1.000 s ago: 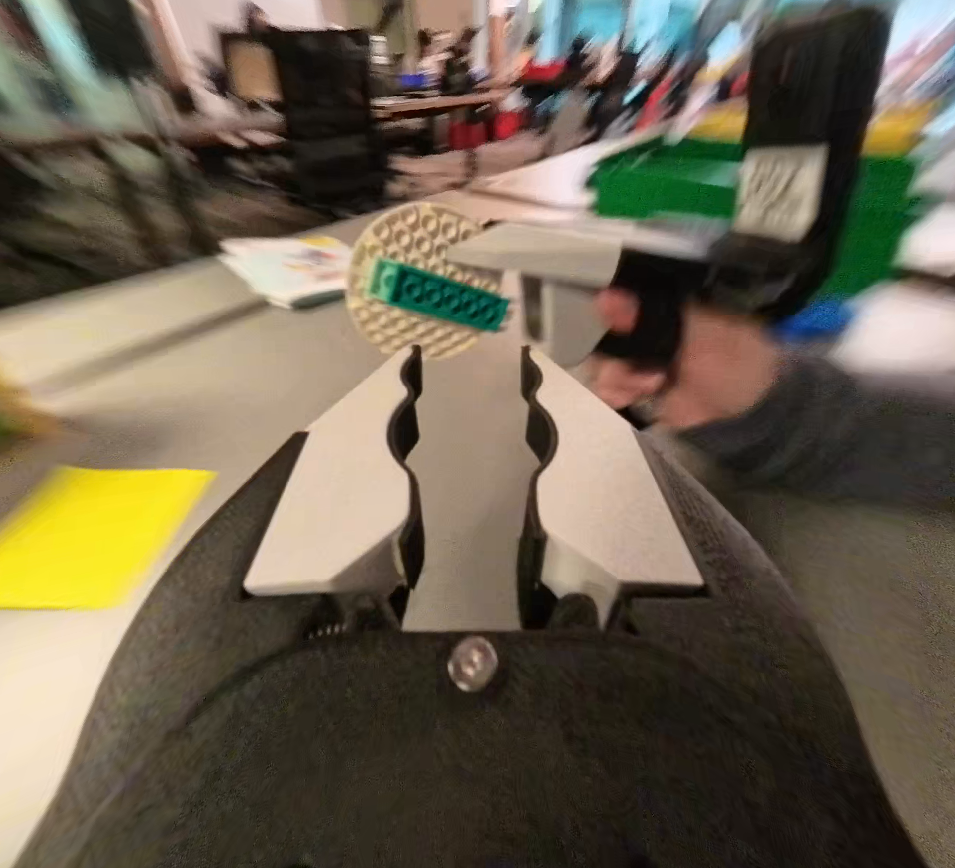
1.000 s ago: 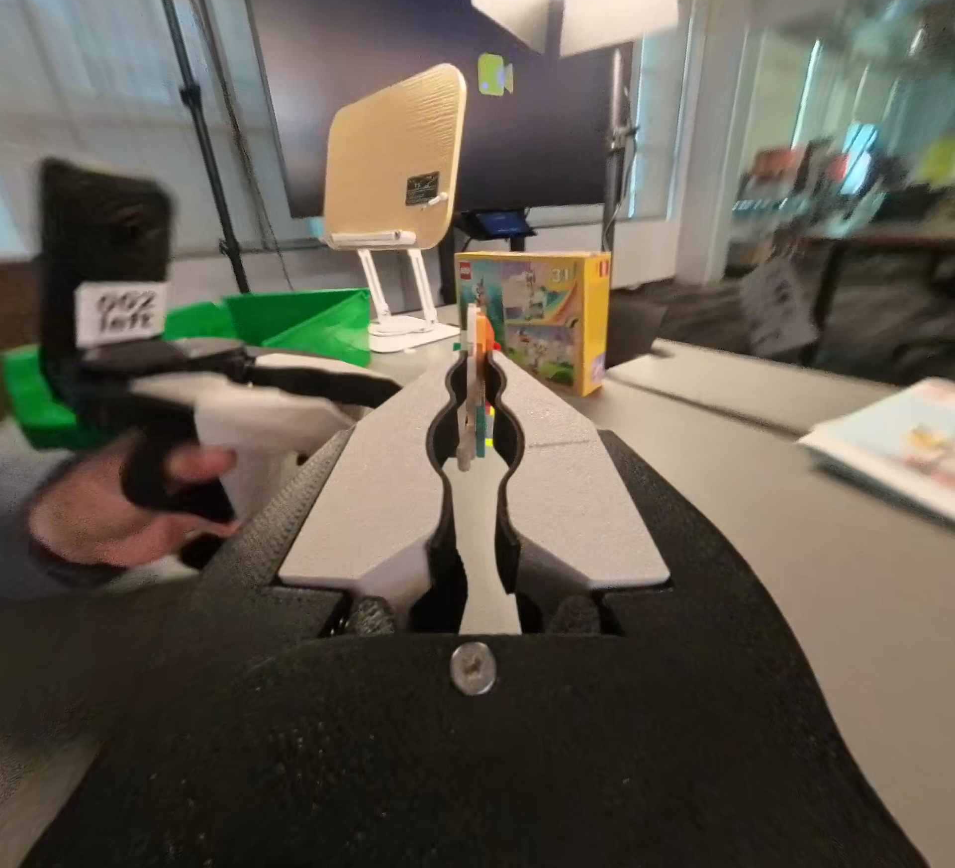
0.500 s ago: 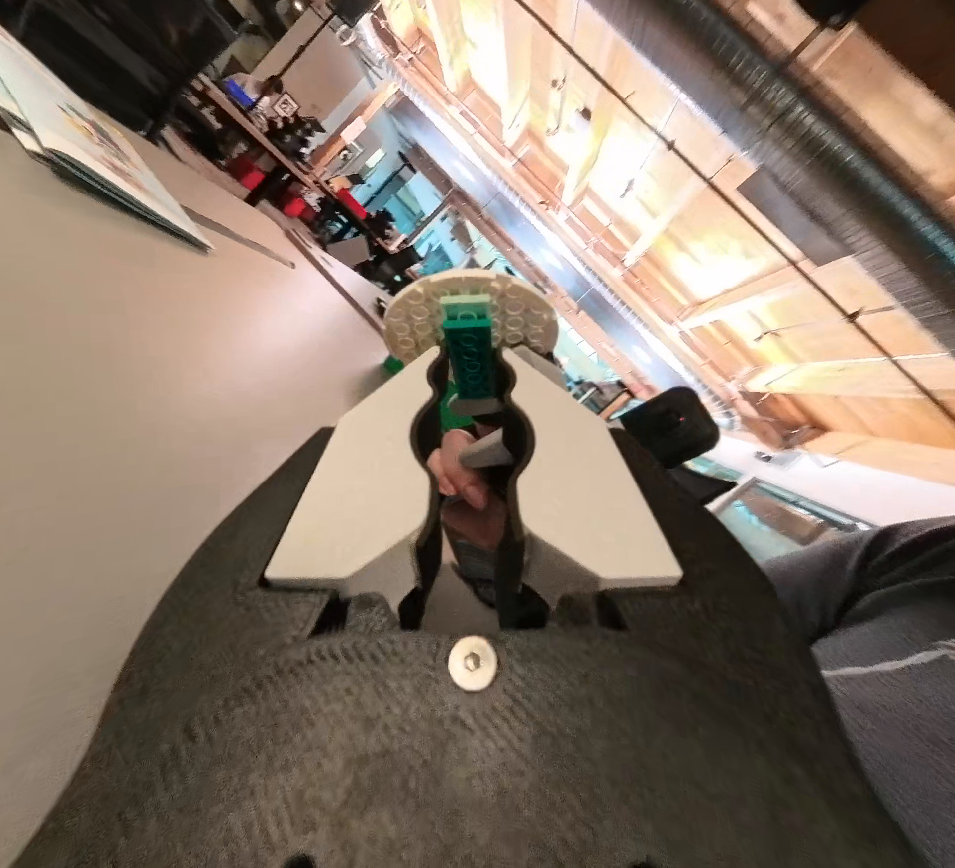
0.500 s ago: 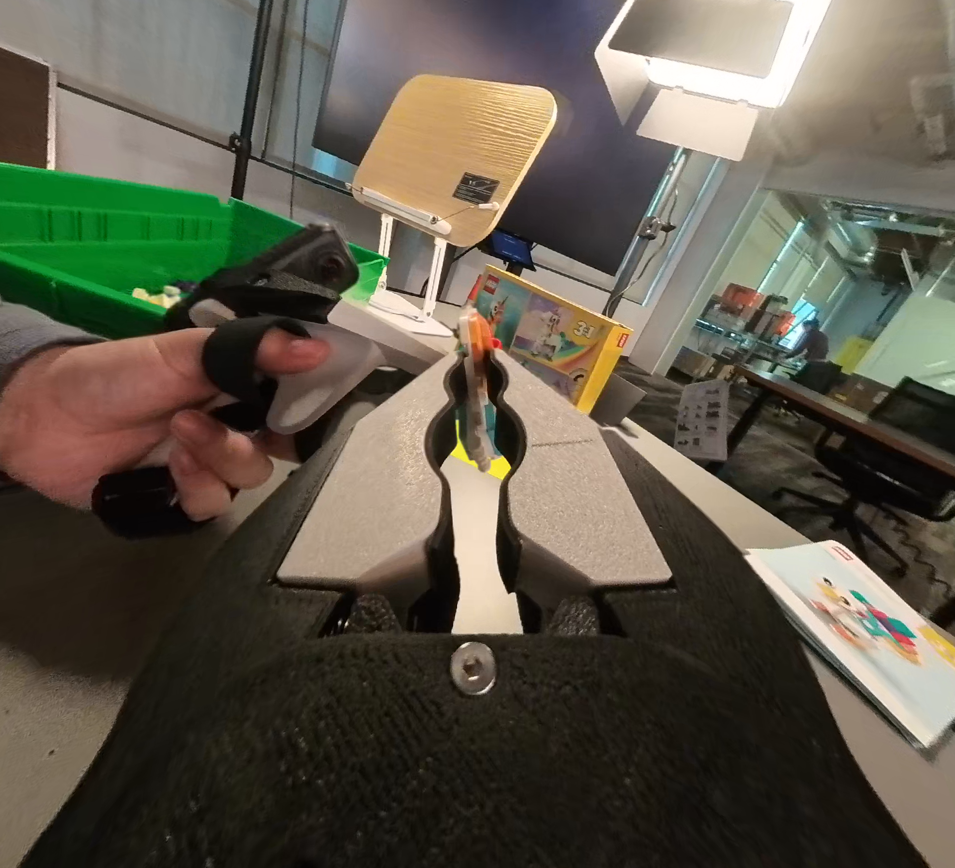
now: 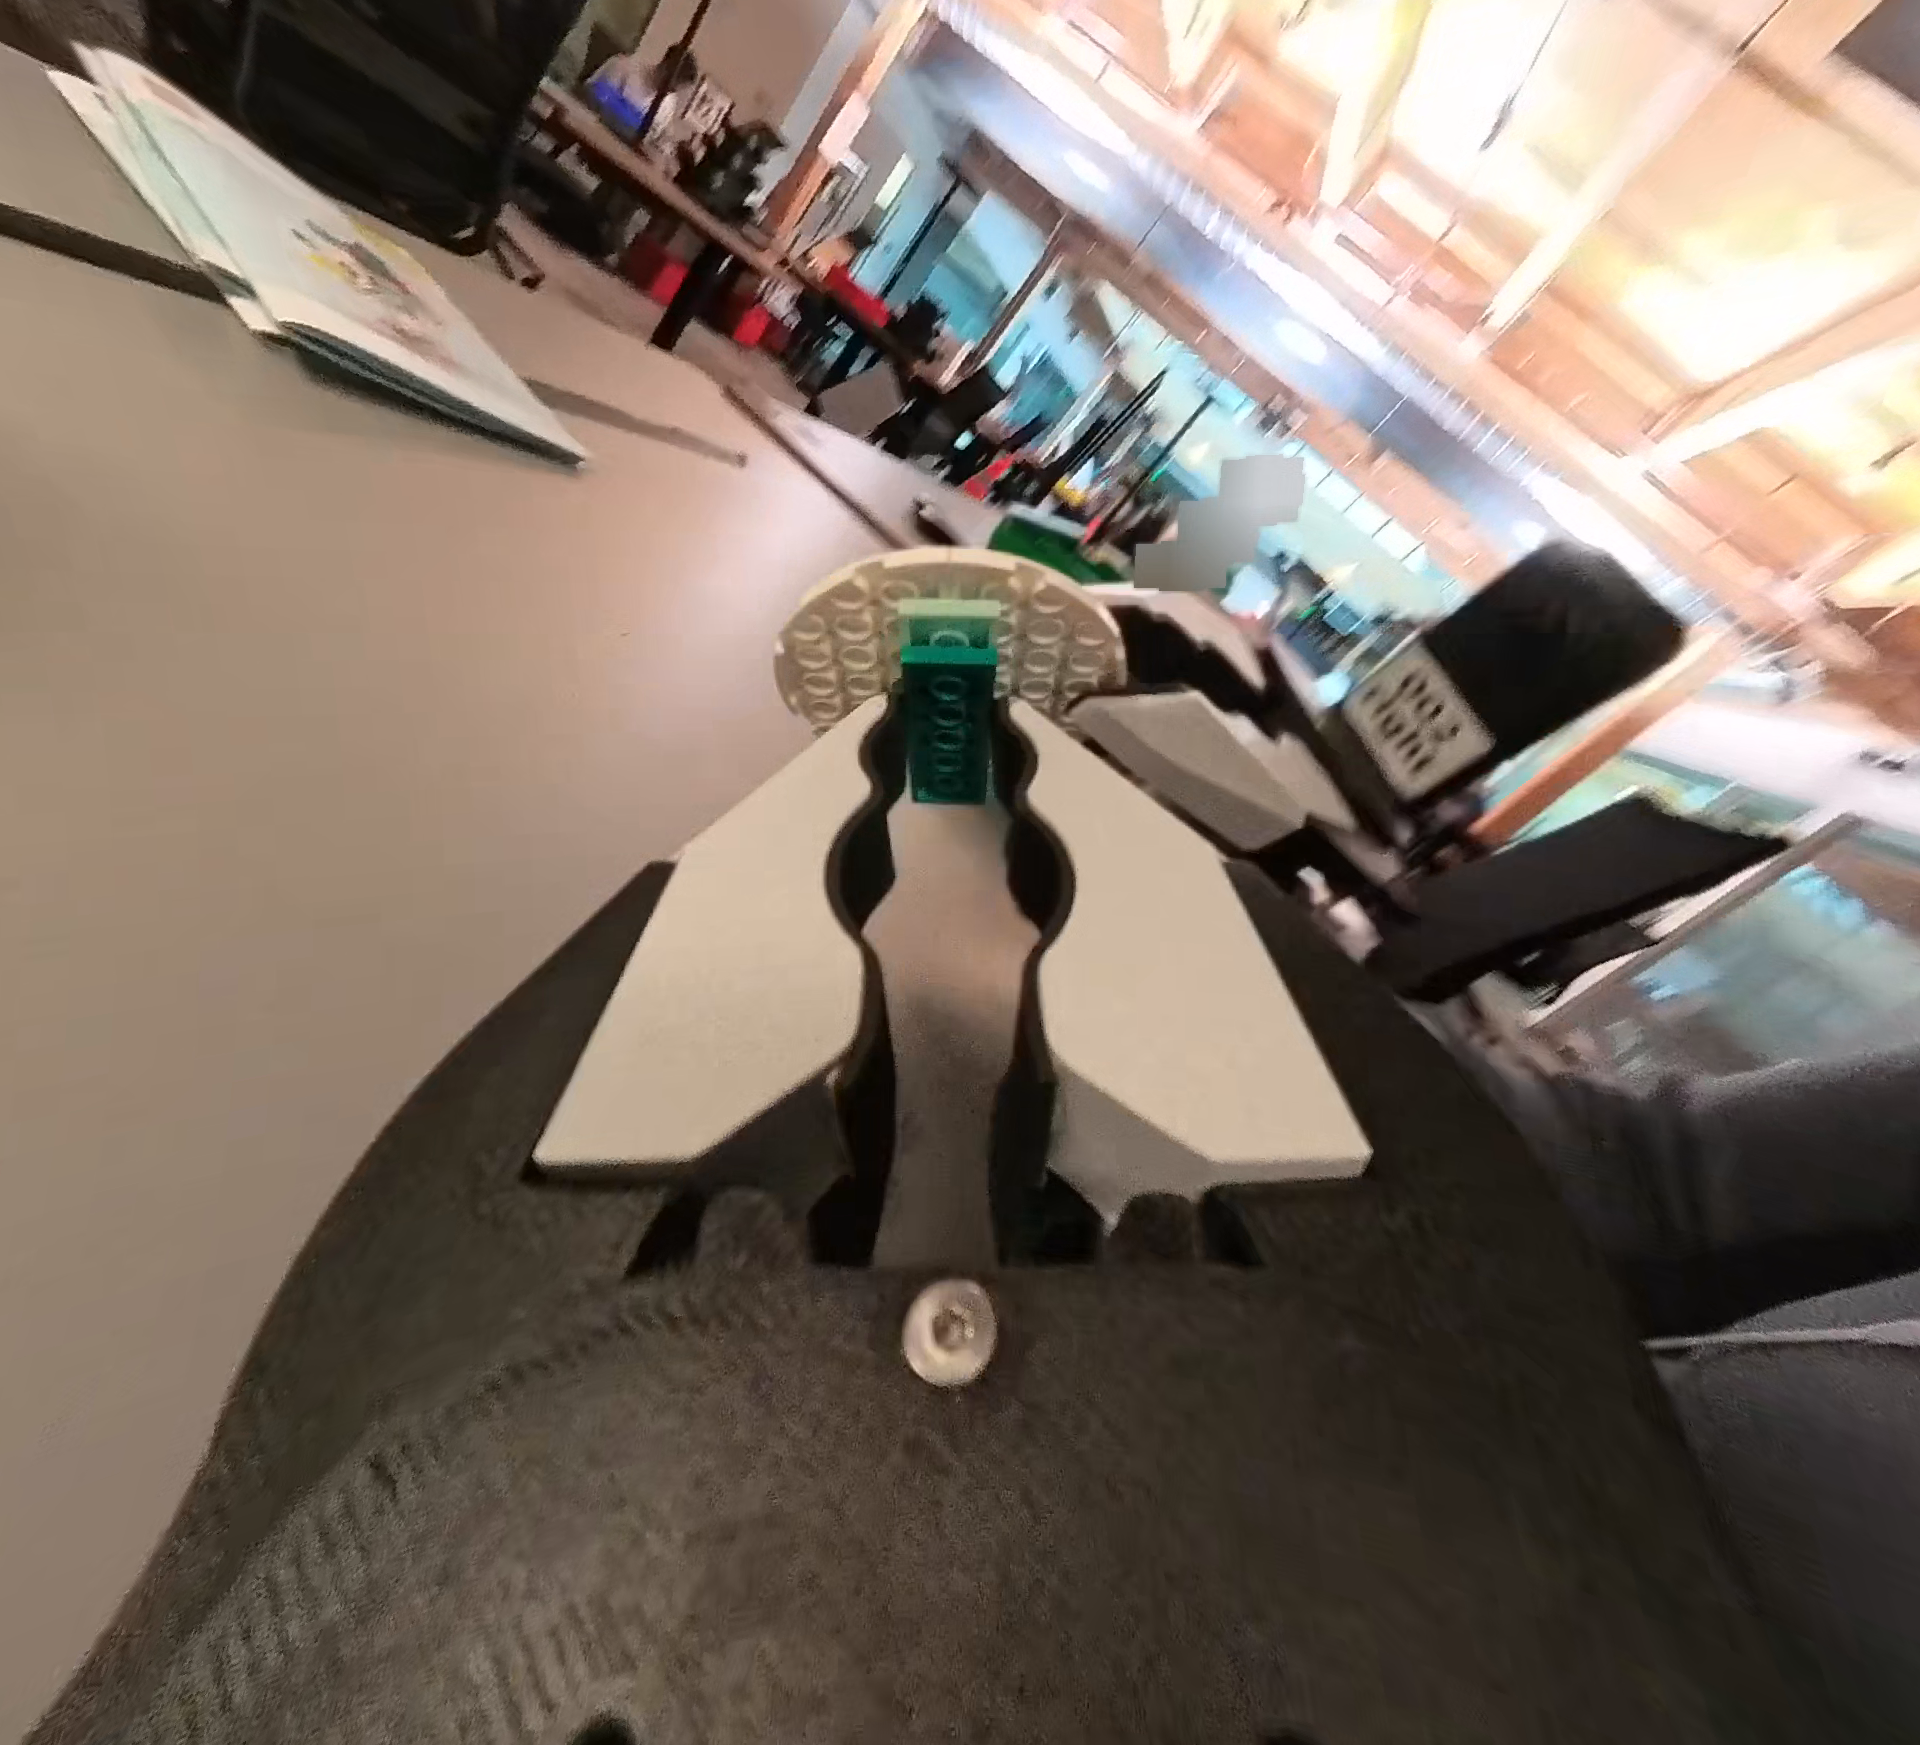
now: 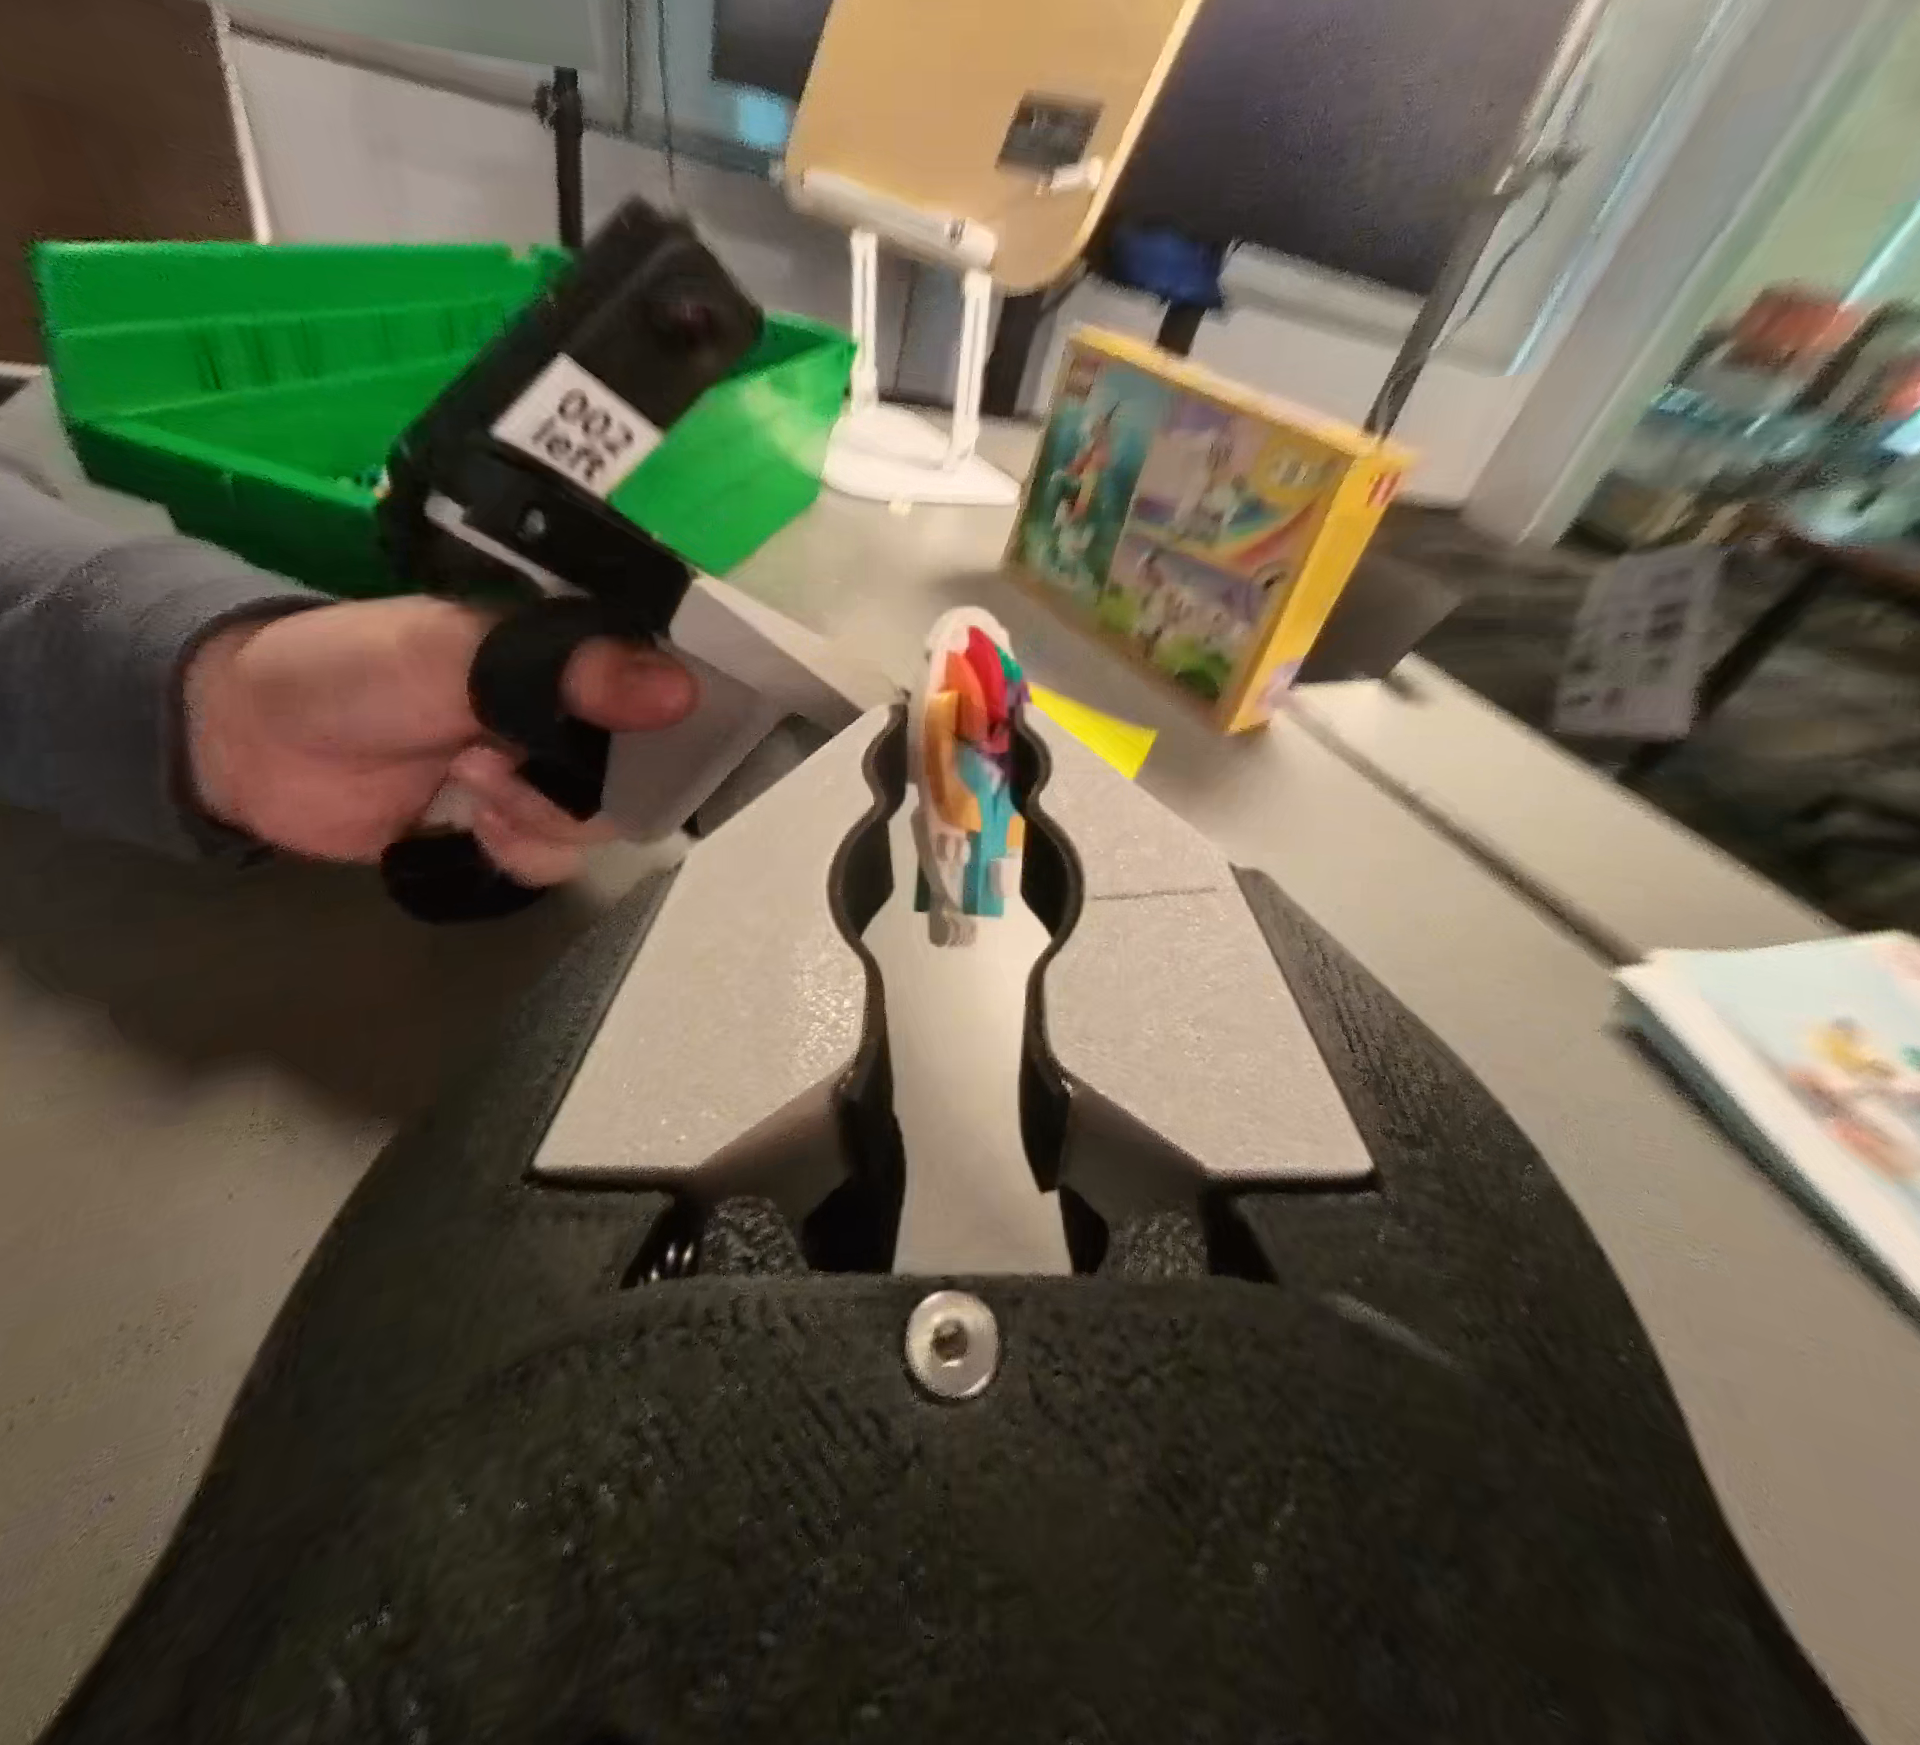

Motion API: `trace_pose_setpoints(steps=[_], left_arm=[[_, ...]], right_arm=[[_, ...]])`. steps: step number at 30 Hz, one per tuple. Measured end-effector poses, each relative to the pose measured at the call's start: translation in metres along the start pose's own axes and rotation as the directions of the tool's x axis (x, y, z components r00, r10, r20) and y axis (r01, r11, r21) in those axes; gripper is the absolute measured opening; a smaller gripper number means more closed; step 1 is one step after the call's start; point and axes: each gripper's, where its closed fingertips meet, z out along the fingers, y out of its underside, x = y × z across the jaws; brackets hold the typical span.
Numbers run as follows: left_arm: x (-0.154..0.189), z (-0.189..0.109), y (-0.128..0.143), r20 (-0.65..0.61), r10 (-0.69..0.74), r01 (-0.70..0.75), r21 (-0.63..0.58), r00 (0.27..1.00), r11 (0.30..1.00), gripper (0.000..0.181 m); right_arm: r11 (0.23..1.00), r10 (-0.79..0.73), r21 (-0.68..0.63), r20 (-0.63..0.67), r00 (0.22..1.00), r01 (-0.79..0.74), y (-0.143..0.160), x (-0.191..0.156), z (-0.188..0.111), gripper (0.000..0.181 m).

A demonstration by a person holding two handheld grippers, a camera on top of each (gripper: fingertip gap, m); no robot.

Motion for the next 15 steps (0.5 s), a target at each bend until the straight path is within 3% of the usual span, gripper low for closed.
trace_pose_setpoints(steps=[4,7,15], left_arm=[[-0.010,0.003,0.011,0.082,0.096,-0.088,-0.097,0.992,0.991,0.015],[-0.014,0.004,0.011,0.109,0.136,-0.123,-0.119,0.985,0.985,0.015],[-0.019,0.003,0.009,0.111,0.097,-0.085,-0.111,0.989,0.990,0.014]], right_arm=[[0.995,0.057,-0.081,0.027,0.998,-0.055,0.013,0.003,-0.002,0.012],[0.989,-0.085,-0.132,-0.092,0.992,0.073,0.016,0.009,-0.002,0.006],[0.962,-0.229,-0.195,-0.204,0.952,0.190,0.020,0.013,0.001,0.006]])
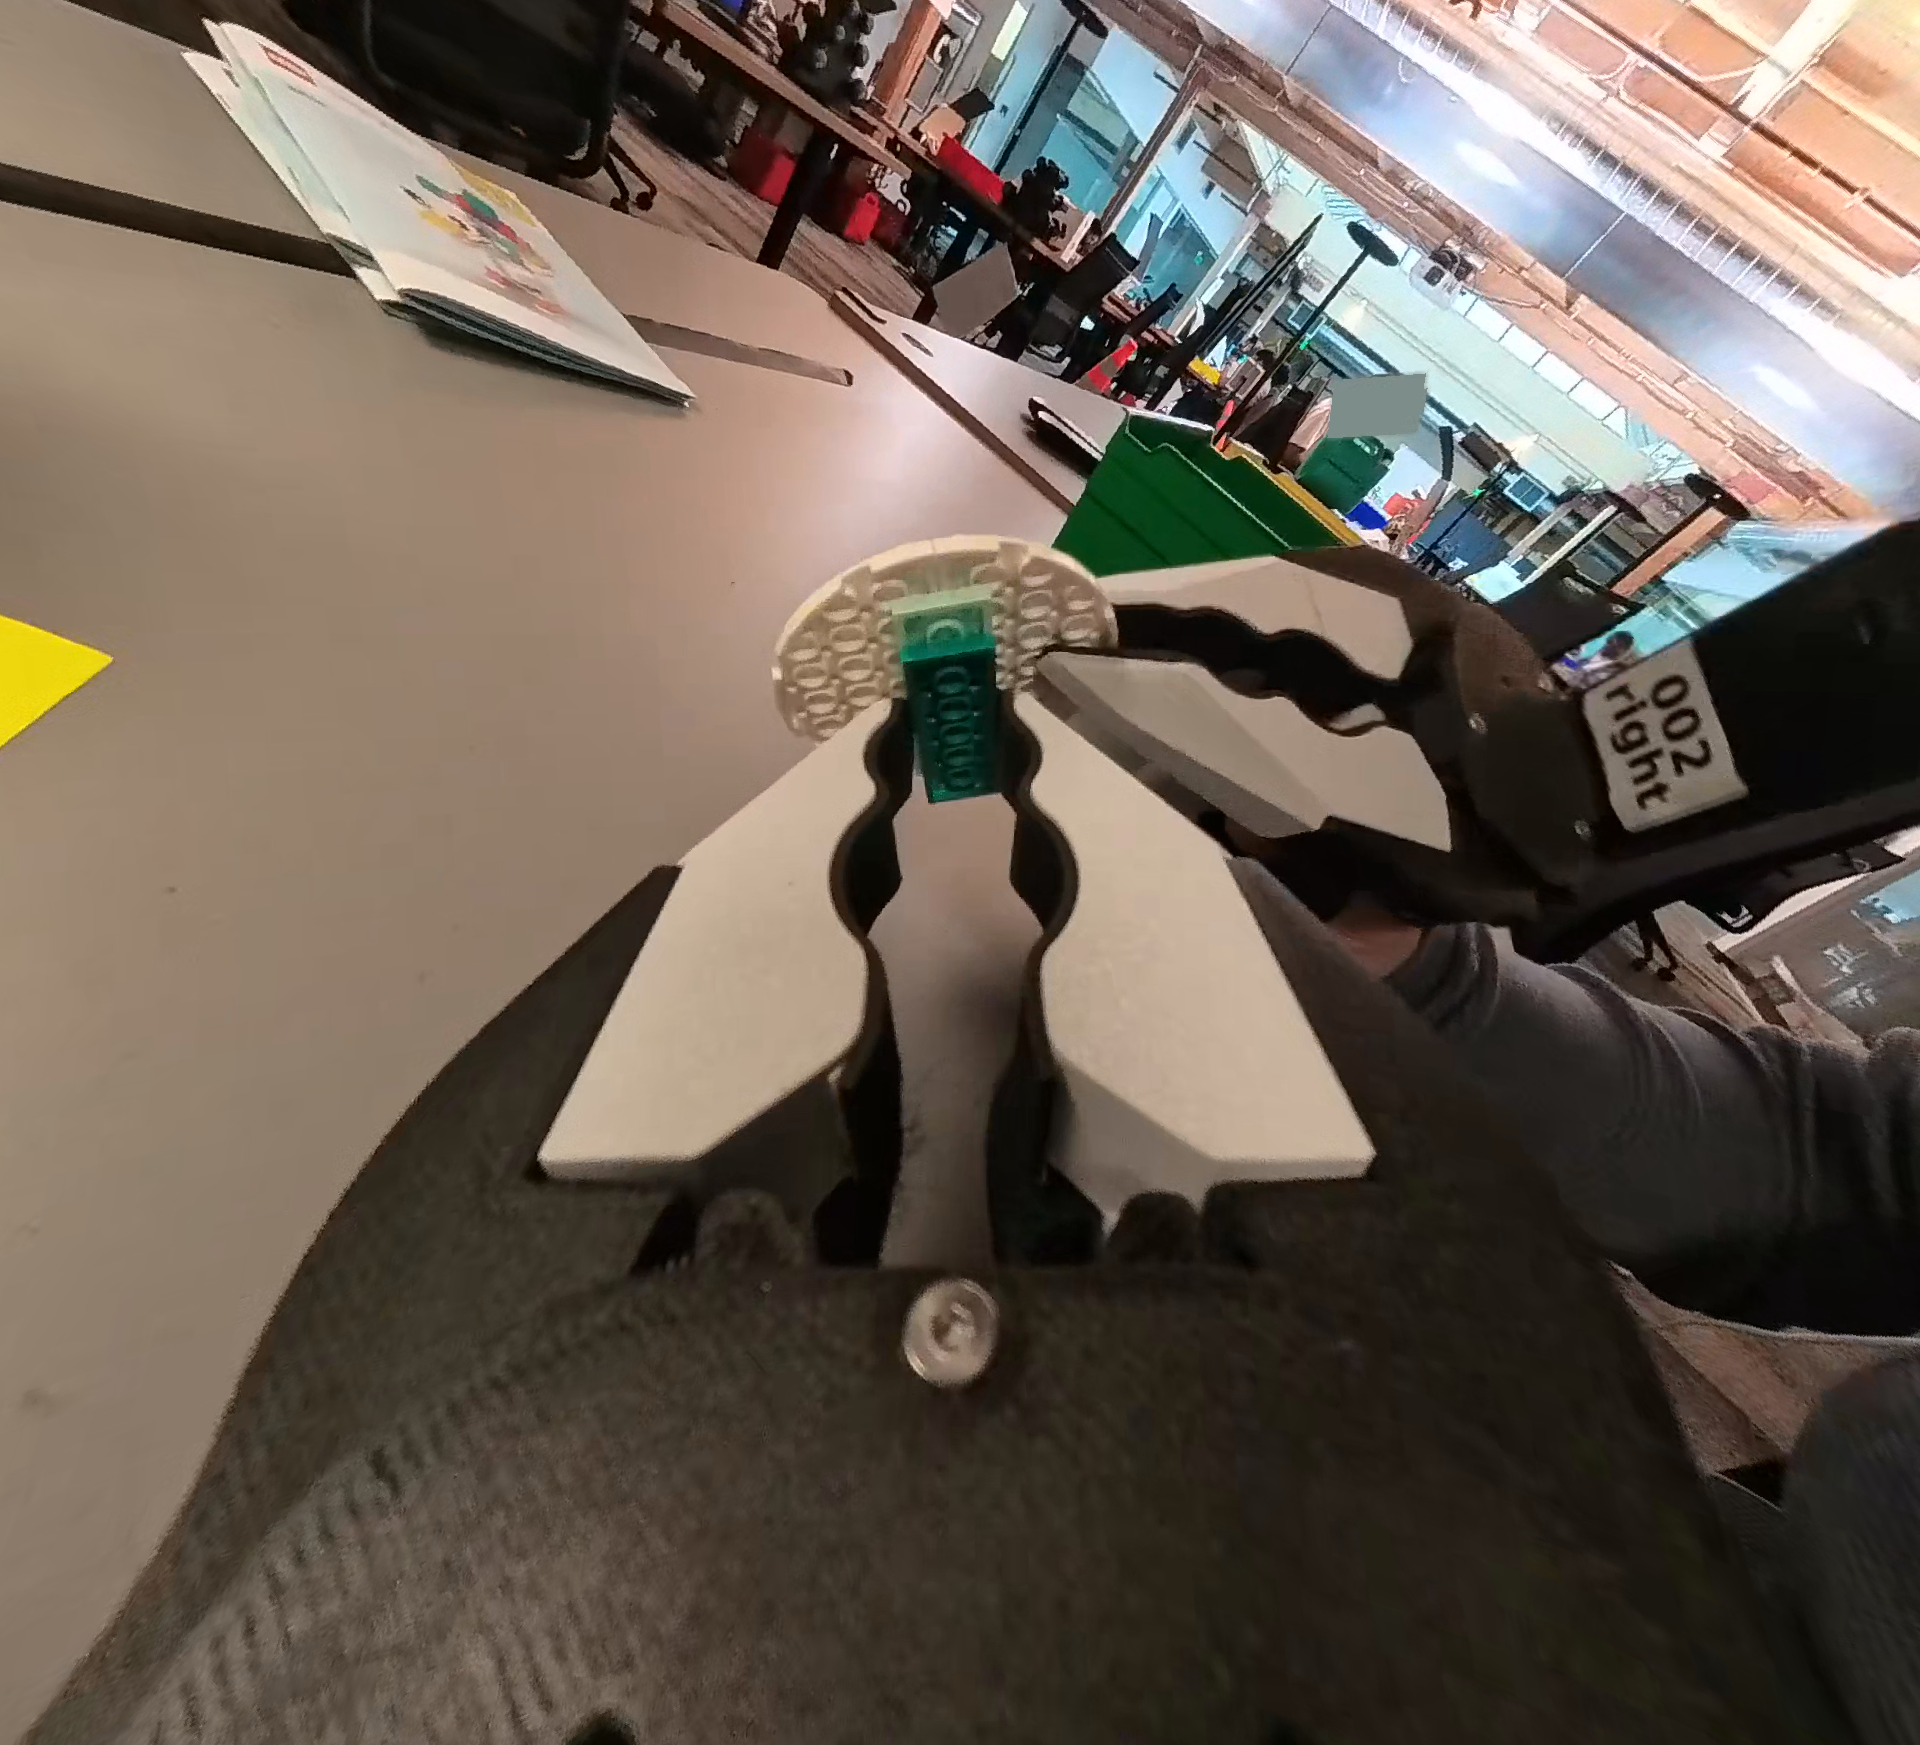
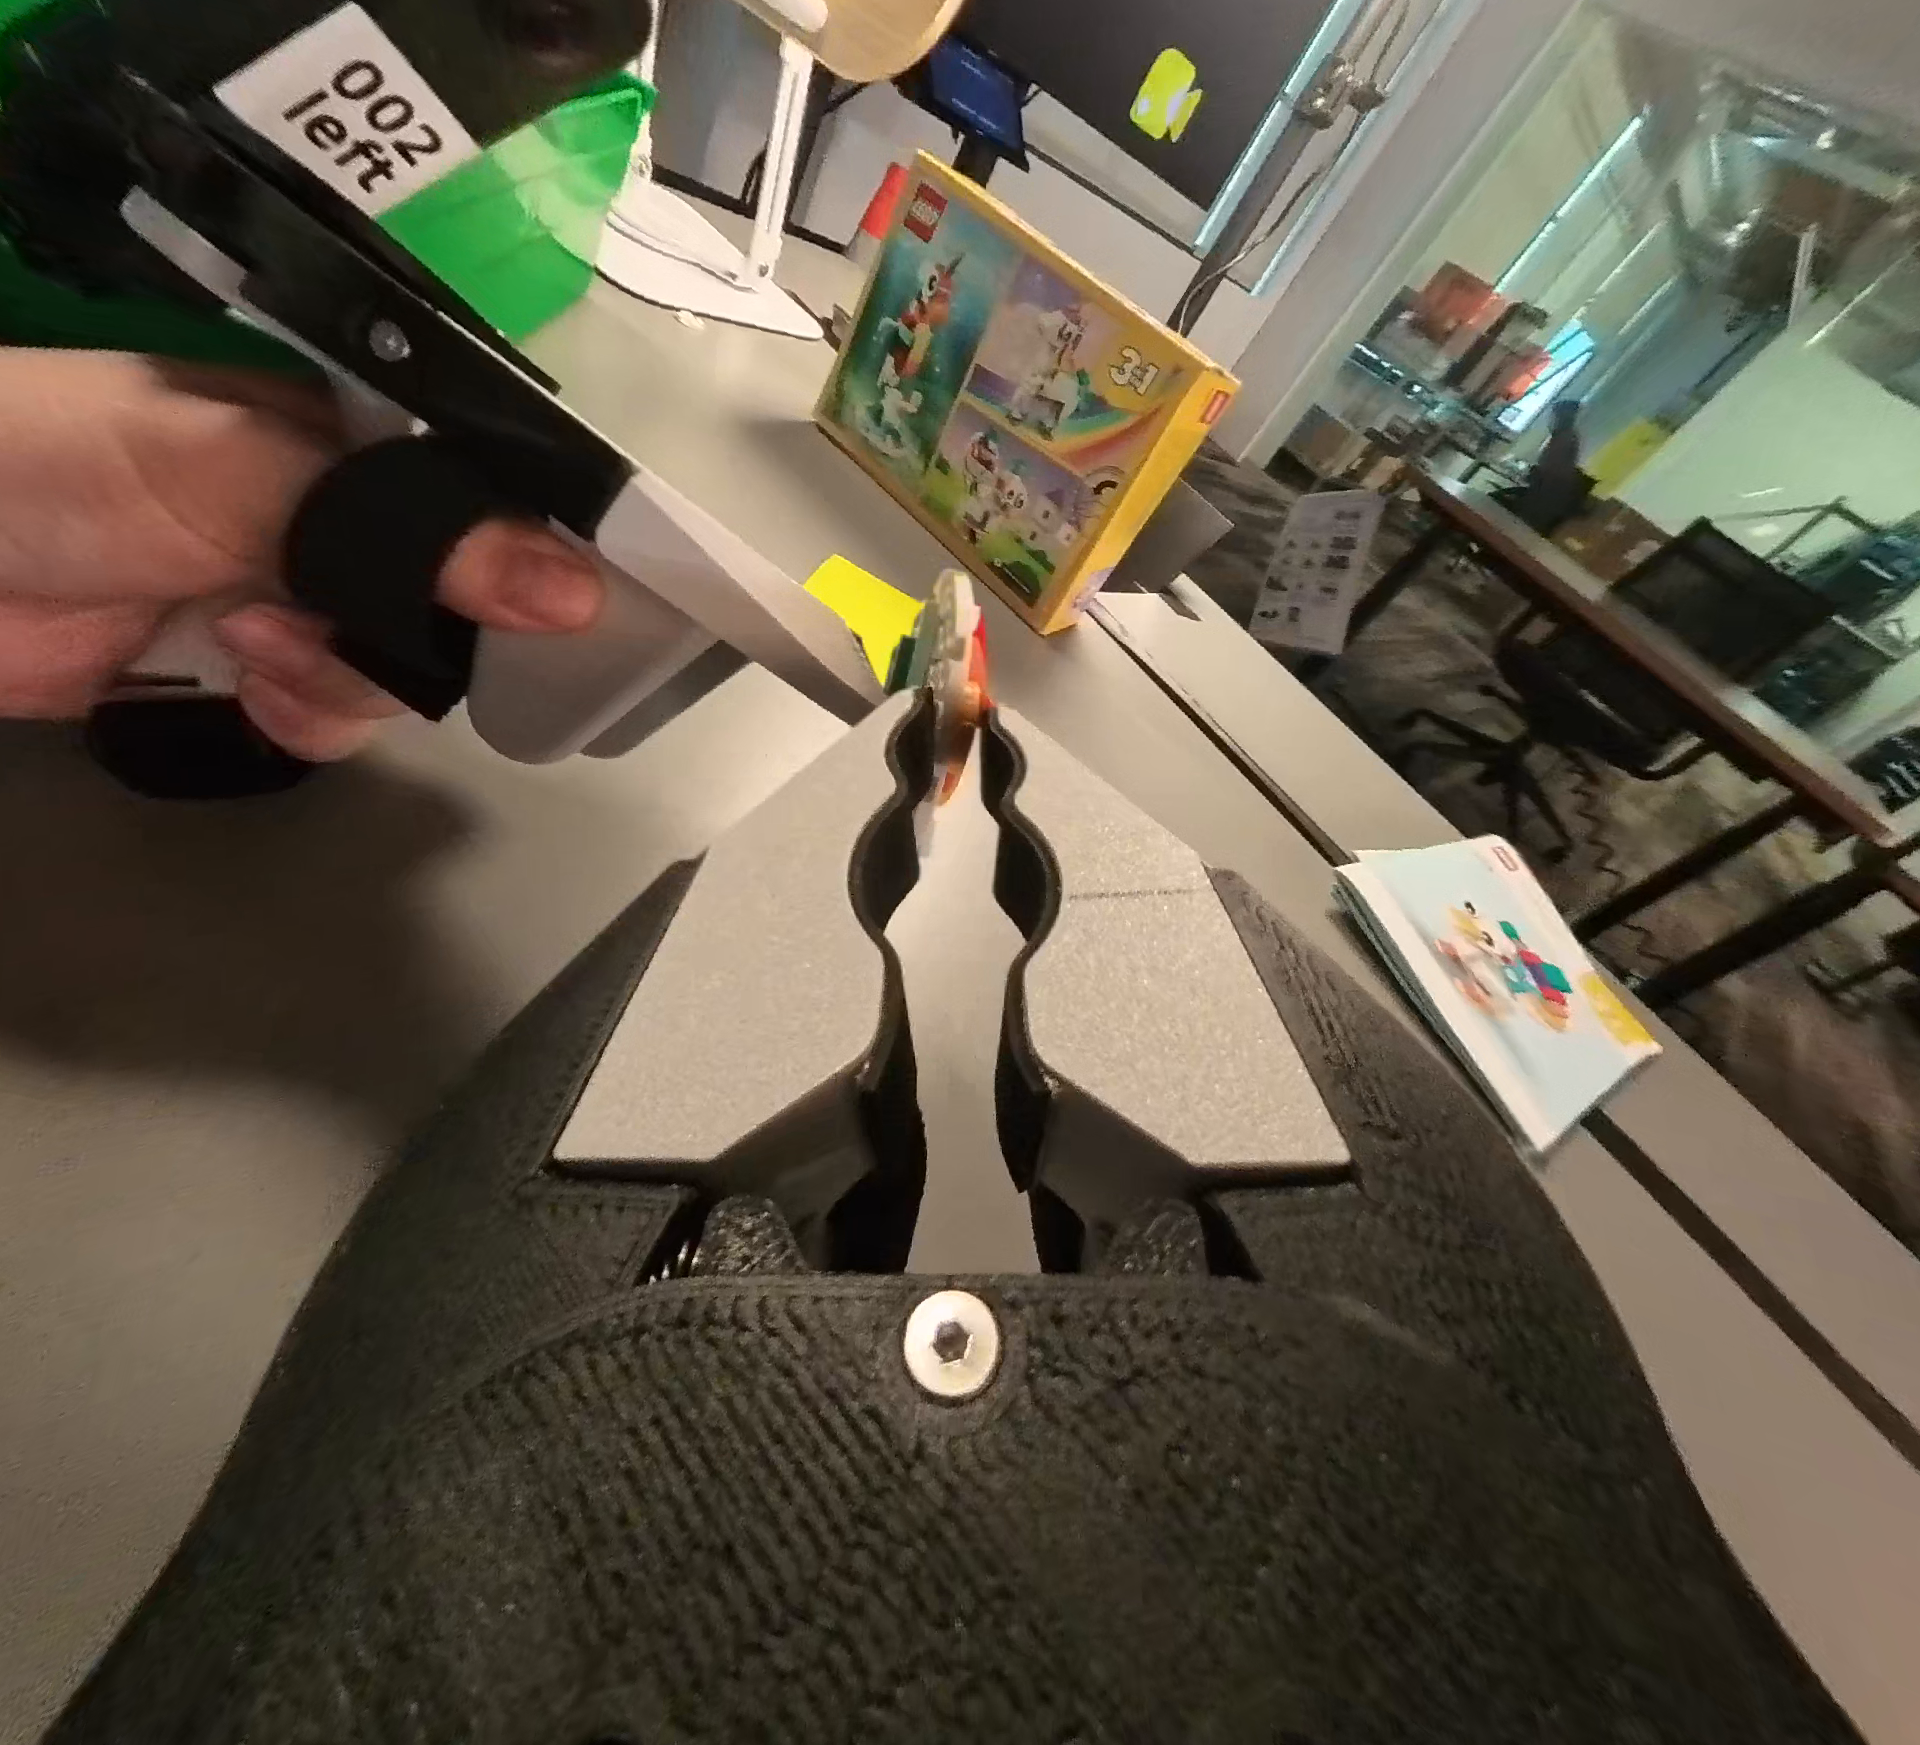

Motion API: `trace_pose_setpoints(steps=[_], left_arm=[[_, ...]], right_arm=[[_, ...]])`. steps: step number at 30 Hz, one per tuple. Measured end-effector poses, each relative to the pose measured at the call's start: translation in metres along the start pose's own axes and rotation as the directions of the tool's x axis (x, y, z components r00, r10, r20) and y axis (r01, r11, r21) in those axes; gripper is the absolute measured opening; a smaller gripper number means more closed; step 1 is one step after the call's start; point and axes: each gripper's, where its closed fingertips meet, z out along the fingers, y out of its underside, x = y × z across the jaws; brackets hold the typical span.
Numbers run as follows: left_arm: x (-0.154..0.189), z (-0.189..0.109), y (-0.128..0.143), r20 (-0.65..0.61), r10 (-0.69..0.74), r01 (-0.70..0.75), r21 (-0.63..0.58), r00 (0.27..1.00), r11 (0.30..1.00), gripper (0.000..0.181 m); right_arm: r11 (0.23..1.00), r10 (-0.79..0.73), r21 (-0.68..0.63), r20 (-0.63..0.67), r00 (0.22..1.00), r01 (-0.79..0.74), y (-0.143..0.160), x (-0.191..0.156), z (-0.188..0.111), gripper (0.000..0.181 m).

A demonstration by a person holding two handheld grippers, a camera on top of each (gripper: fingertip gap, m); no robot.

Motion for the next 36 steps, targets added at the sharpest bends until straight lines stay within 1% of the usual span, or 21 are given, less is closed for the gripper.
trace_pose_setpoints(steps=[5,8,9,10,11,12,13,14,17,18,19,22,23,26,27,29,32,34,36], left_arm=[[-0.002,0.001,0.001,0.007,-0.005,0.005,-0.009,1.000,1.000,0.014],[-0.002,0.001,0.001,0.004,-0.013,0.013,-0.011,1.000,1.000,0.014],[-0.002,0.000,0.001,0.001,-0.015,0.015,-0.008,1.000,1.000,0.003],[-0.002,-0.006,-0.004,-0.012,-0.010,0.010,0.026,1.000,1.000,0.000],[-0.006,-0.012,-0.006,0.007,-0.025,0.024,0.035,1.000,0.999,0.000],[-0.010,-0.017,-0.008,0.023,-0.022,0.021,0.050,0.999,0.999,0.000],[-0.010,-0.018,-0.010,0.026,-0.011,0.010,0.058,1.000,0.998,0.000],[-0.008,-0.016,-0.009,0.024,0.008,-0.009,0.050,1.000,0.999,0.000],[-0.001,0.000,0.003,0.017,0.034,-0.034,-0.027,0.999,0.999,0.000],[0.000,0.003,0.006,0.028,0.045,-0.044,-0.040,0.999,0.998,0.004],[-0.001,0.005,0.006,0.046,0.052,-0.050,-0.043,0.998,0.998,0.017],[0.003,0.005,0.002,0.036,0.037,-0.037,0.009,0.999,0.999,0.028],[0.002,0.005,0.000,0.033,0.015,-0.015,0.022,0.999,1.000,0.028],[-0.001,0.003,-0.002,0.024,-0.031,0.030,0.045,0.999,0.999,0.025],[-0.002,0.003,-0.004,0.025,-0.035,0.034,0.055,0.999,0.998,0.022],[-0.001,0.002,-0.005,0.026,-0.029,0.027,0.070,0.999,0.997,0.021],[0.003,0.003,-0.007,0.013,-0.022,0.021,0.091,1.000,0.996,0.023],[0.003,0.003,-0.007,0.028,-0.023,0.020,0.103,0.999,0.995,0.019],[0.005,0.001,-0.010,0.013,-0.027,0.025,0.133,1.000,0.991,0.019]], right_arm=[[1.000,0.008,-0.020,-0.014,1.000,-0.009,0.005,0.003,0.000,0.006],[0.999,0.043,-0.024,-0.017,0.999,-0.044,0.008,0.006,0.000,0.006],[0.997,0.065,-0.037,-0.107,0.992,-0.069,0.013,0.024,-0.003,0.006],[0.994,0.074,-0.065,-0.198,0.977,-0.089,0.023,0.049,-0.011,0.006],[0.984,0.168,-0.026,-0.229,0.959,-0.178,0.027,0.068,-0.021,0.006],[0.954,0.298,0.040,-0.212,0.931,-0.296,0.027,0.077,-0.027,0.005],[0.927,0.376,0.067,-0.179,0.909,-0.370,0.028,0.078,-0.027,0.005],[0.914,0.405,0.067,-0.140,0.903,-0.400,0.028,0.072,-0.024,0.006],[0.919,0.393,0.064,-0.065,0.917,-0.389,0.018,0.047,-0.010,0.006],[0.918,0.393,0.075,-0.041,0.919,-0.390,0.013,0.040,-0.008,0.006],[0.917,0.392,0.084,-0.022,0.920,-0.389,0.009,0.035,-0.006,0.006],[0.918,0.385,0.092,0.034,0.922,-0.386,0.002,0.018,-0.001,0.006],[0.916,0.386,0.095,0.058,0.921,-0.390,-0.001,0.013,0.000,0.006],[0.930,0.349,0.104,0.059,0.935,-0.354,-0.005,0.006,0.002,0.006],[0.929,0.347,0.110,0.067,0.936,-0.352,-0.007,0.005,0.002,0.007],[0.926,0.351,0.121,0.084,0.933,-0.359,-0.009,0.002,0.002,0.007],[0.933,0.333,0.120,0.060,0.941,-0.338,-0.009,0.003,0.003,0.007],[0.927,0.345,0.129,0.082,0.935,-0.353,-0.012,-0.001,0.003,0.008],[0.911,0.368,0.152,0.123,0.922,-0.384,-0.017,-0.002,0.002,0.009]])
